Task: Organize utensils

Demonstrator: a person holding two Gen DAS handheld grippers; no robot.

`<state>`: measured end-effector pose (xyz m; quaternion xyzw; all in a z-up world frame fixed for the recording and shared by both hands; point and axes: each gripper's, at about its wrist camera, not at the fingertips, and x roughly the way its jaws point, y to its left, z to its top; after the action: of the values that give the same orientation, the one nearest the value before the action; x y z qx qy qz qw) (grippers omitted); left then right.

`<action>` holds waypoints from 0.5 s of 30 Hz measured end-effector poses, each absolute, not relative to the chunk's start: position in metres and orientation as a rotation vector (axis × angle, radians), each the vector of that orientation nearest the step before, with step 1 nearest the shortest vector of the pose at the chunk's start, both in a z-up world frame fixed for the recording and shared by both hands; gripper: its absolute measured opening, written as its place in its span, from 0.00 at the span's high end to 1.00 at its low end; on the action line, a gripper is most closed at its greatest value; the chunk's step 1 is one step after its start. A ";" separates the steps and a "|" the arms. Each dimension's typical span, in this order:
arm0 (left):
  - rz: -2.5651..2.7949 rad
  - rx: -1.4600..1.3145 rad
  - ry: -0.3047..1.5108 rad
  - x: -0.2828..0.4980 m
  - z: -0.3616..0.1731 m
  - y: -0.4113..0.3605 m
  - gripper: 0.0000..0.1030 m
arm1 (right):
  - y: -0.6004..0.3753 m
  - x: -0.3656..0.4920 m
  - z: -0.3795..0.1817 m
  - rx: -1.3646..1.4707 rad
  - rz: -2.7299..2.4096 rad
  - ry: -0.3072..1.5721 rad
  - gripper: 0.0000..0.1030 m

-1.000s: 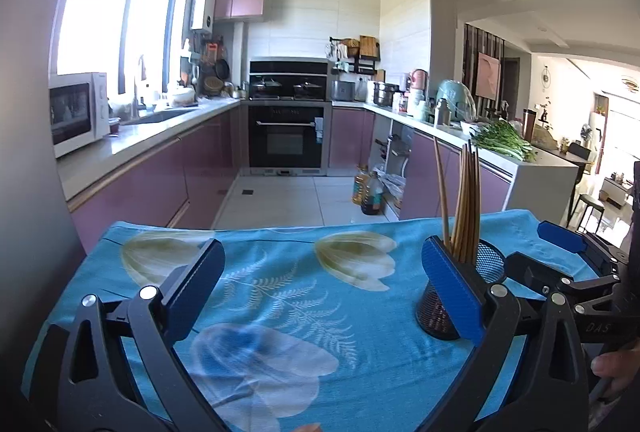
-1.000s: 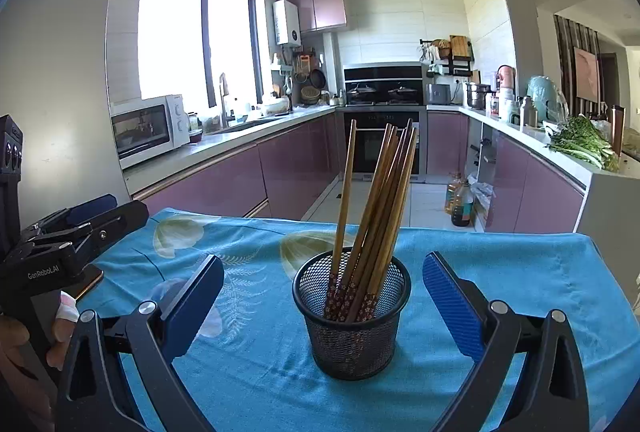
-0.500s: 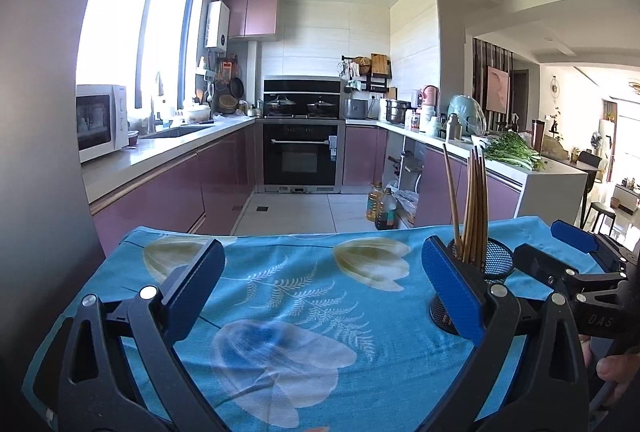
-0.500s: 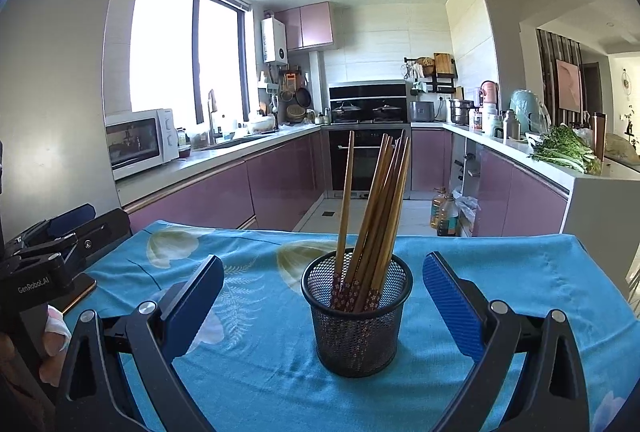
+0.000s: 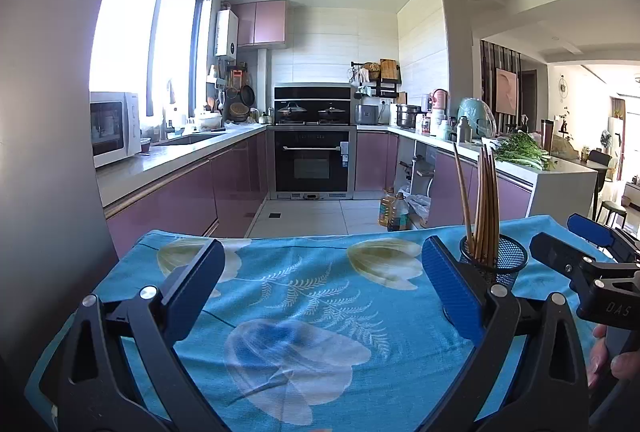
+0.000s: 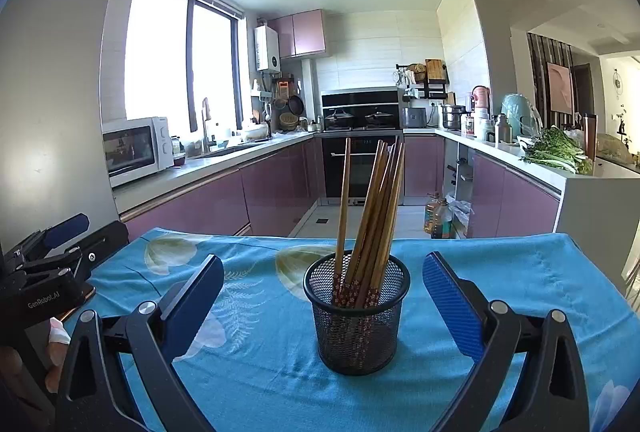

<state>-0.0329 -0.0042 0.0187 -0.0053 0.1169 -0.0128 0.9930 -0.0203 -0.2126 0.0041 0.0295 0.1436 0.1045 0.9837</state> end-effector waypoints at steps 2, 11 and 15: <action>-0.028 -0.009 0.235 -0.033 0.019 -0.004 0.06 | -0.214 -0.020 0.004 0.060 0.204 0.290 0.06; -0.028 -0.010 0.237 -0.033 0.018 -0.004 0.06 | -0.213 -0.019 0.003 0.061 0.205 0.292 0.06; -0.028 -0.009 0.237 -0.033 0.018 -0.004 0.06 | -0.213 -0.020 0.002 0.062 0.206 0.290 0.06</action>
<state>-0.0331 -0.0037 0.0175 -0.0044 0.1181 -0.0141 0.9929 -0.0197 -0.2128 0.0024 0.0308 0.1444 0.1026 0.9837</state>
